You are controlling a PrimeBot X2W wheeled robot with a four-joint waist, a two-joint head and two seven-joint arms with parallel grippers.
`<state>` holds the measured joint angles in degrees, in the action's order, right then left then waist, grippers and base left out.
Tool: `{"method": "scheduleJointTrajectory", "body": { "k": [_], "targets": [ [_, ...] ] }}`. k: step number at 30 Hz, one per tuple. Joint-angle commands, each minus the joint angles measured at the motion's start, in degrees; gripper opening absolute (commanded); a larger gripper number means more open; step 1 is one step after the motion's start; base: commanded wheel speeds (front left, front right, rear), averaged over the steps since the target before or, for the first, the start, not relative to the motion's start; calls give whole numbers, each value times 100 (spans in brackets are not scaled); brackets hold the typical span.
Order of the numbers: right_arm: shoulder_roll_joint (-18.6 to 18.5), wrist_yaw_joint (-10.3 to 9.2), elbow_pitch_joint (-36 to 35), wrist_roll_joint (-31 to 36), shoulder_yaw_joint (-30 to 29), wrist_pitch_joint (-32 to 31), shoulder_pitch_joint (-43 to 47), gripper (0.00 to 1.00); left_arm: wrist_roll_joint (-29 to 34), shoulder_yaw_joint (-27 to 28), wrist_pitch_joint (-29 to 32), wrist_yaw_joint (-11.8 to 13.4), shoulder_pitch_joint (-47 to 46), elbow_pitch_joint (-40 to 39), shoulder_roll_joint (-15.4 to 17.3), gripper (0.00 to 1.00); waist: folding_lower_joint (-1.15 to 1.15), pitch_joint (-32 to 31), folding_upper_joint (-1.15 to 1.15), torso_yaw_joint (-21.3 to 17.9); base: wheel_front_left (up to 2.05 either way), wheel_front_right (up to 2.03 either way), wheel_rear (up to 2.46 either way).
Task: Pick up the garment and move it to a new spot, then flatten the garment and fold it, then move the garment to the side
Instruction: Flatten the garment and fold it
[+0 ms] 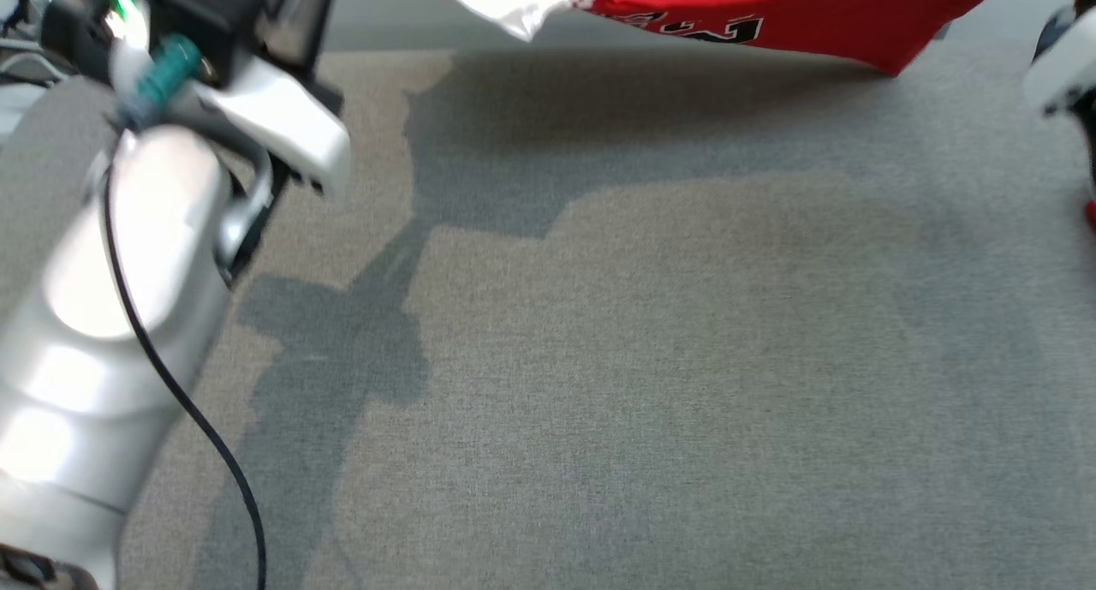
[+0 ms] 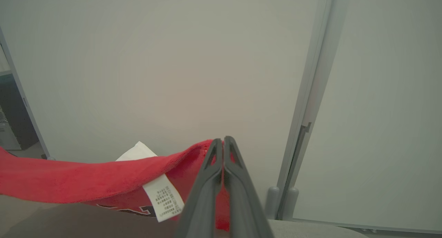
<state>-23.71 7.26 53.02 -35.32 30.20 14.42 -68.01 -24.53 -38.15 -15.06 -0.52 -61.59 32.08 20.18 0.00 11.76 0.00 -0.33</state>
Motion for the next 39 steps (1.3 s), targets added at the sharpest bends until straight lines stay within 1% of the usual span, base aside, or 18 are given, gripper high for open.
{"method": "scheduleJointTrajectory", "body": {
  "k": [1, 4, 6, 9, 11, 14, 19, 22, 28, 35, 39],
  "targets": [
    [0, 23, -107, -31, -15, 56, 368, 0, 41, 287, 7, 17, 122, -20, 163, 0, 0, 361, 0, 109, 0, 0, 0],
    [45, 23, -261, -58, -156, 56, 921, 0, 131, 439, 7, 50, 672, 171, 48, 0, 0, 522, 0, 121, 0, 0, 0],
    [47, 23, -506, -27, -333, 57, 1319, 0, 252, 521, 7, 61, 964, 218, -3, 0, 0, 549, 0, 133, 0, 0, 0],
    [36, 23, -989, 104, -772, 57, 2020, 0, 394, 702, 7, 47, 1364, 154, -27, 0, 0, 521, 0, 140, 0, 0, 0],
    [95, 23, -1341, 218, -1088, 57, 2585, 0, 549, 784, 6, 50, 1629, 25, 6, 0, 0, 473, 0, 129, 0, 0, 0],
    [295, 23, -1758, 381, -1603, 57, 3416, 0, 723, 950, 6, 109, 2103, -282, 104, 0, 0, 372, 0, 44, 0, 0, 0],
    [609, 23, -2000, 654, -2163, 57, 4363, 0, 871, 1168, 6, 274, 2966, -843, 243, 0, 0, 193, 0, -47, 0, 0, 0],
    [760, 23, -2046, 678, -2365, 57, 4710, 0, 913, 1264, 6, 398, 3433, -1189, 318, 0, 0, 90, 0, -51, 0, 0, 0],
    [738, 23, -2069, 780, -2513, 58, 5223, 0, 1004, 1287, 43, 713, 4227, -1912, 495, 0, 0, -82, 0, 54, 0, 0, 0],
    [710, 23, -2083, 840, -2591, 6, 5548, 0, 1144, 1180, 464, 1151, 5098, -2955, 689, 0, 0, -145, 0, 131, 0, 0, 0],
    [754, 23, -2146, 886, -2610, -27, 5624, 0, 1107, 1128, 686, 1336, 5588, -3364, 733, 0, 0, -156, 0, 105, 0, 0, 0]
  ]
}}
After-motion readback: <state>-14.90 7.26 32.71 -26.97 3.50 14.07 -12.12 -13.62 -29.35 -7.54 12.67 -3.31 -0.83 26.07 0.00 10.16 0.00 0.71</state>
